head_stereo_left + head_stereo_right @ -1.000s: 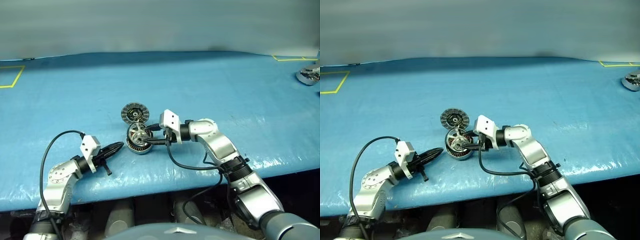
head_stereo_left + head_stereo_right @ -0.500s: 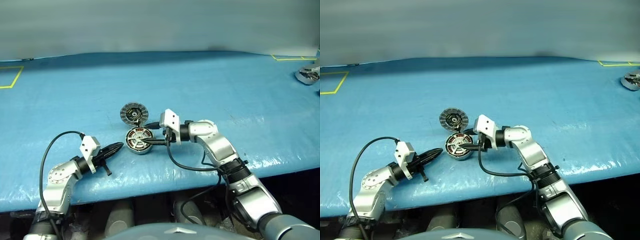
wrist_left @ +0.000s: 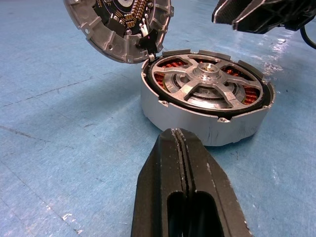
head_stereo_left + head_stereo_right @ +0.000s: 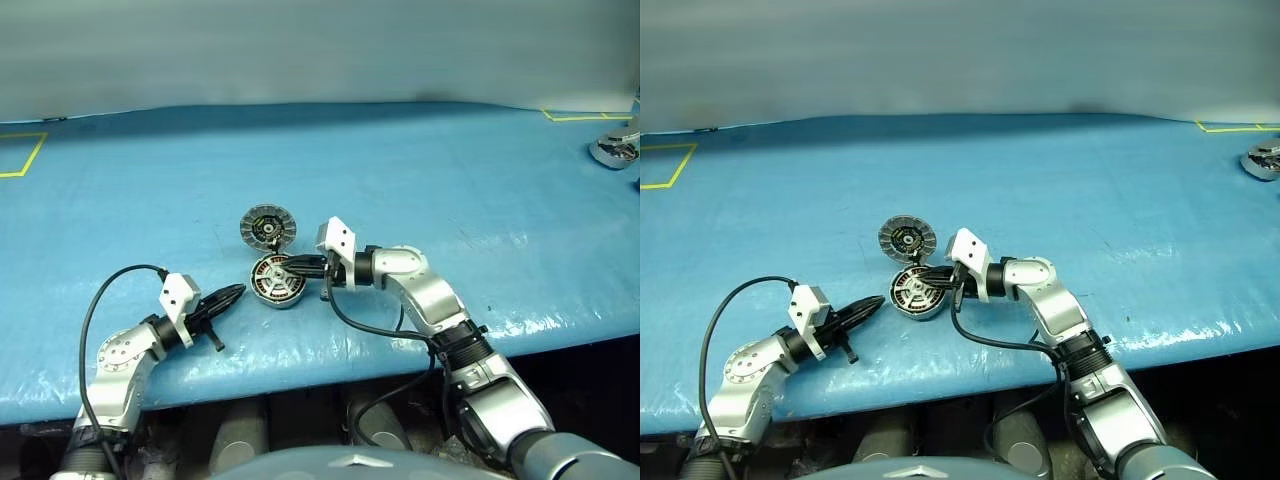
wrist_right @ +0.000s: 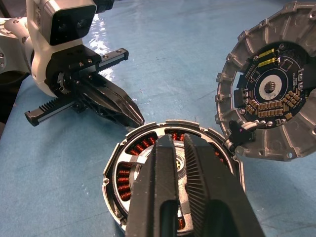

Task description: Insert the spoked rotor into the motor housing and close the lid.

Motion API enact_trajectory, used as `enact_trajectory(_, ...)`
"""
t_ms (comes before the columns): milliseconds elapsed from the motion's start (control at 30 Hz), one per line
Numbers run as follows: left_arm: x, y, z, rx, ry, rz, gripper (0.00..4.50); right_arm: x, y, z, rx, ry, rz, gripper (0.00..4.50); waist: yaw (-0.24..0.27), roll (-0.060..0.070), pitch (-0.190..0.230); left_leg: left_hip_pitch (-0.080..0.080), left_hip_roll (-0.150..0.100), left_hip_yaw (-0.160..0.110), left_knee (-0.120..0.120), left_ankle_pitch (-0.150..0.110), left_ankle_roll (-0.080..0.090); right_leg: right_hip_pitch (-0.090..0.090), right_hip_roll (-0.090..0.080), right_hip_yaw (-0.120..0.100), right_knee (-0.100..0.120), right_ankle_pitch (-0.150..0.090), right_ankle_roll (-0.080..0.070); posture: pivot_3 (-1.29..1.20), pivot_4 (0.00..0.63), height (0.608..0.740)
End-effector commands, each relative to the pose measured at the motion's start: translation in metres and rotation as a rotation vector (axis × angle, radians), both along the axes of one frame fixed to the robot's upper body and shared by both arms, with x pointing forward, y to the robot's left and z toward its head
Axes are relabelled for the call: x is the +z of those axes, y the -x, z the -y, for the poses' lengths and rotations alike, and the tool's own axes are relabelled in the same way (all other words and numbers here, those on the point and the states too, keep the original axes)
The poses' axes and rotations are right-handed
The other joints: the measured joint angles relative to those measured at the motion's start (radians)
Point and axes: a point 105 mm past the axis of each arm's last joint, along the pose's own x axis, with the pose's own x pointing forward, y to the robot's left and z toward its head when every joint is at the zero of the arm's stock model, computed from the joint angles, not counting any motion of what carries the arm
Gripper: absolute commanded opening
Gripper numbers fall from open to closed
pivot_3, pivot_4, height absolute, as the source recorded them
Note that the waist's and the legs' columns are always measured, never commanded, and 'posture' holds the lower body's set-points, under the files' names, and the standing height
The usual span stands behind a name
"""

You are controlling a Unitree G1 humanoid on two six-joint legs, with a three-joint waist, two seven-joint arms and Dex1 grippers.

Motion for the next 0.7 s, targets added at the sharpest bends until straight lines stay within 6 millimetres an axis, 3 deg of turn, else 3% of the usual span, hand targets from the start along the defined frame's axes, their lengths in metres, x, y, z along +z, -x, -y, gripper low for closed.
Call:
enact_trajectory(33,0.006,-0.001,-0.001,0.014,-0.001,0.043,0.0,-0.008,-0.004,-0.002,-0.036,0.02,-0.012,0.03,0.0,0.0,0.0,0.0,0.0,0.0,0.0,0.0,0.0,0.0,0.0,0.0,0.0,0.0,0.0,0.0,0.15,0.74)
enact_trajectory(267,0.005,-0.002,0.0,0.024,-0.001,0.049,0.0,-0.033,-0.002,0.0,-0.055,0.126,-0.035,0.03,-0.001,0.0,-0.001,0.0,0.0,0.0,0.0,0.0,0.0,0.0,0.0,0.0,0.0,0.0,0.0,0.0,0.15,0.74)
enact_trajectory(433,0.005,-0.001,0.0,0.025,0.002,0.051,0.0,-0.034,0.002,0.003,-0.051,0.137,-0.027,0.03,-0.001,0.001,-0.002,0.002,0.0,0.0,0.001,0.0,0.0,0.002,0.0,0.0,0.001,0.0,0.0,0.0,0.15,0.74)
enact_trajectory(500,0.005,-0.001,0.001,0.025,0.002,0.056,0.0,-0.025,0.003,0.001,-0.044,0.091,-0.001,0.03,0.0,0.0,-0.002,0.002,0.0,0.0,0.001,0.0,0.0,0.002,0.0,0.0,0.001,0.0,0.0,0.0,0.15,0.74)
enact_trajectory(700,0.005,-0.002,0.001,0.025,0.005,0.061,0.0,0.033,0.014,-0.005,-0.013,-0.187,0.051,0.03,-0.002,0.001,-0.001,0.0,0.0,0.0,0.001,0.0,0.0,0.0,0.0,0.0,0.0,0.0,0.0,0.0,0.15,0.74)
